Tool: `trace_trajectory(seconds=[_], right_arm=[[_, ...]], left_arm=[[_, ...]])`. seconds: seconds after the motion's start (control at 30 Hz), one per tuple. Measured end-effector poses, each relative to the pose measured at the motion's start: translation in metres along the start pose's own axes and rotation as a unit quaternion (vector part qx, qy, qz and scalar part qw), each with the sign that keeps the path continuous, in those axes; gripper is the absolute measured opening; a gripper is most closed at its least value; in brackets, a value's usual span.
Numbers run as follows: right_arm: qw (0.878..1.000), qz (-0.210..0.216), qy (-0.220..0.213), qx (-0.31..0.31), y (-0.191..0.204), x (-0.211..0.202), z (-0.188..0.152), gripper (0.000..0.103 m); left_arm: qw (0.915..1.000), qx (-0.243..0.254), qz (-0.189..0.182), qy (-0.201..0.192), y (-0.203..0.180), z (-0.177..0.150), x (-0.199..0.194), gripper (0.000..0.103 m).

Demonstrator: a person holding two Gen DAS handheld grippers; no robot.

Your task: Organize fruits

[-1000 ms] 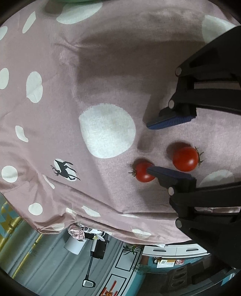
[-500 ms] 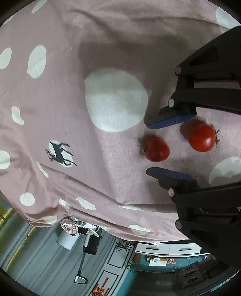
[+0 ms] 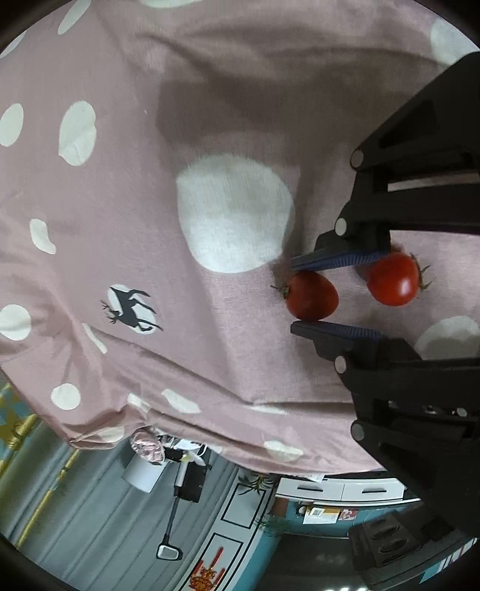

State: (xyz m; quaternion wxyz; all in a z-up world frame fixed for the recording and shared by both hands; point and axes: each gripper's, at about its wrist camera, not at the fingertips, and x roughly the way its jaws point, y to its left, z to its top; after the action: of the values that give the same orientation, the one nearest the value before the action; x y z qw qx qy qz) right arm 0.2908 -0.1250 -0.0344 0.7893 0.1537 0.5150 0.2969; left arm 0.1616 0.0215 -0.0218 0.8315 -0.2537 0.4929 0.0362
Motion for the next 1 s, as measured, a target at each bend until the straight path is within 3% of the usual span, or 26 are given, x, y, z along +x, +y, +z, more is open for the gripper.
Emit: trace_trajectory(seconds=[0.13,0.23,0.3,0.4,0.7,1.0], right_arm=[[1.0,0.005,-0.009,0.006,-0.006,-0.014,-0.002,0.028],[1.0,0.006,-0.012,0.02,-0.016,-0.022,-0.002,0.028],[1.0,0.0,-0.016,0.027,-0.022,-0.028,-0.002,0.028],[0.999,0.004,-0.019,0.035,-0.028,-0.034,-0.002,0.028],[0.999,0.007,-0.021,0.049,-0.039,-0.045,-0.004,0.028],[0.998,0.011,-0.022,0.054,-0.044,-0.049,-0.004,0.028]], left_arm=[[0.9993,0.009,-0.037,-0.004,-0.017,-0.002,-0.001,0.03],[0.9992,0.03,-0.022,0.013,-0.031,-0.005,0.009,0.03],[0.9988,0.029,-0.032,0.022,-0.036,-0.006,0.016,0.03],[0.999,0.043,-0.013,0.007,-0.047,-0.006,0.017,0.03],[0.9991,0.041,-0.007,0.009,-0.057,-0.007,0.031,0.03],[0.9995,0.023,-0.02,-0.003,-0.054,-0.004,0.035,0.03]])
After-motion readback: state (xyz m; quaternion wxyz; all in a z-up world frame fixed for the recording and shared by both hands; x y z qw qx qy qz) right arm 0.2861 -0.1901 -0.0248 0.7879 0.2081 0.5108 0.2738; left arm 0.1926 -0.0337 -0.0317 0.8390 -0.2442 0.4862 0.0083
